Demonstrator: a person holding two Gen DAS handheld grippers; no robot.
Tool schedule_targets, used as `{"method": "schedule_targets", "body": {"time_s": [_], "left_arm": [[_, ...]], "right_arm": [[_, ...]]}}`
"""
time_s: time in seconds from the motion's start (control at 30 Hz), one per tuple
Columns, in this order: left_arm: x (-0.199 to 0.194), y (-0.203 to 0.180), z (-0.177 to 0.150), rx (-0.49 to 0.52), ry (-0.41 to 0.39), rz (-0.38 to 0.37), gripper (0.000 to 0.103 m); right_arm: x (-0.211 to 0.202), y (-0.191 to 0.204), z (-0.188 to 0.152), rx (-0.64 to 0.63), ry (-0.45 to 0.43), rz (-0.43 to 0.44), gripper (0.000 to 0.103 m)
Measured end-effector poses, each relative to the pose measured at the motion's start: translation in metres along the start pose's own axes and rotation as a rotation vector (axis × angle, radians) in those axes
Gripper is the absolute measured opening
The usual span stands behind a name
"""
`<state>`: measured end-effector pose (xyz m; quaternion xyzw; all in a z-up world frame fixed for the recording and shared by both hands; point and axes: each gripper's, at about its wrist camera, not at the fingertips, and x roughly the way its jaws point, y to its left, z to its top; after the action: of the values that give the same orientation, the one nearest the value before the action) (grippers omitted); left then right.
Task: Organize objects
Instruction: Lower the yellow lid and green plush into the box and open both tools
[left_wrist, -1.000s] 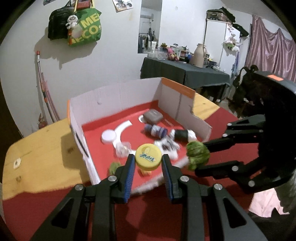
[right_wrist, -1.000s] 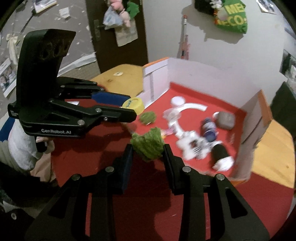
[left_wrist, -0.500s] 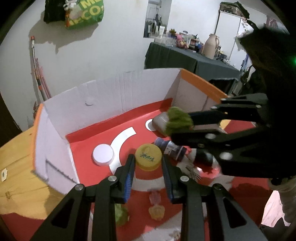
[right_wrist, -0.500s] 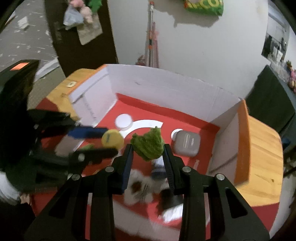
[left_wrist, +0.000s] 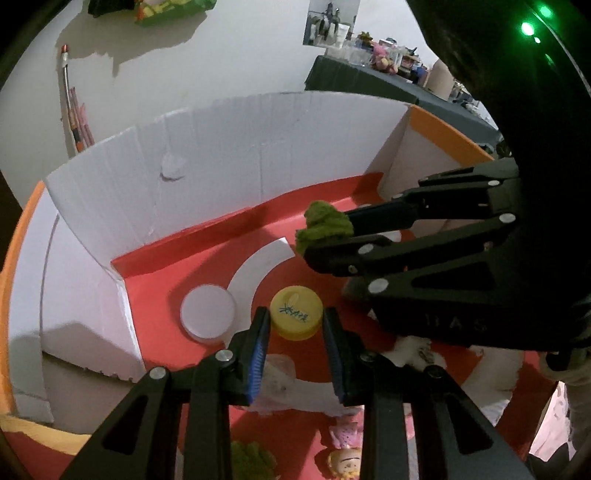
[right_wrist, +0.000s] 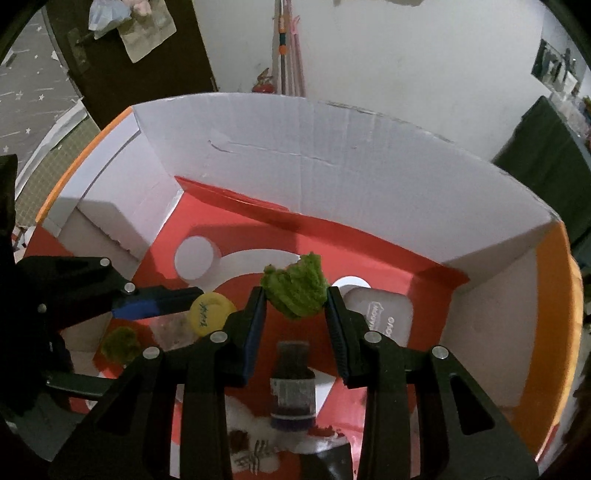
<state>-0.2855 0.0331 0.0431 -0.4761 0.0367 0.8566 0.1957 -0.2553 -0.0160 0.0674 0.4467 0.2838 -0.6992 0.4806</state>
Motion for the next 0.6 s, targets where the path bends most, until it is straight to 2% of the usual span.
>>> {"method": "schedule_targets", "body": {"time_s": [0.2, 0.6], "left_arm": [[0.006, 0.002, 0.002, -0.011, 0.024, 0.003, 0.031], [0.016, 0.008, 0.001, -0.052, 0.073, -0.009, 0.031]], "right_arm": [[0.011, 0.002, 0.001, -0.023, 0.049, 0.001, 0.031], [0.013, -0.006, -0.006, -0.018, 0.084, 0.000, 0.032]]}}
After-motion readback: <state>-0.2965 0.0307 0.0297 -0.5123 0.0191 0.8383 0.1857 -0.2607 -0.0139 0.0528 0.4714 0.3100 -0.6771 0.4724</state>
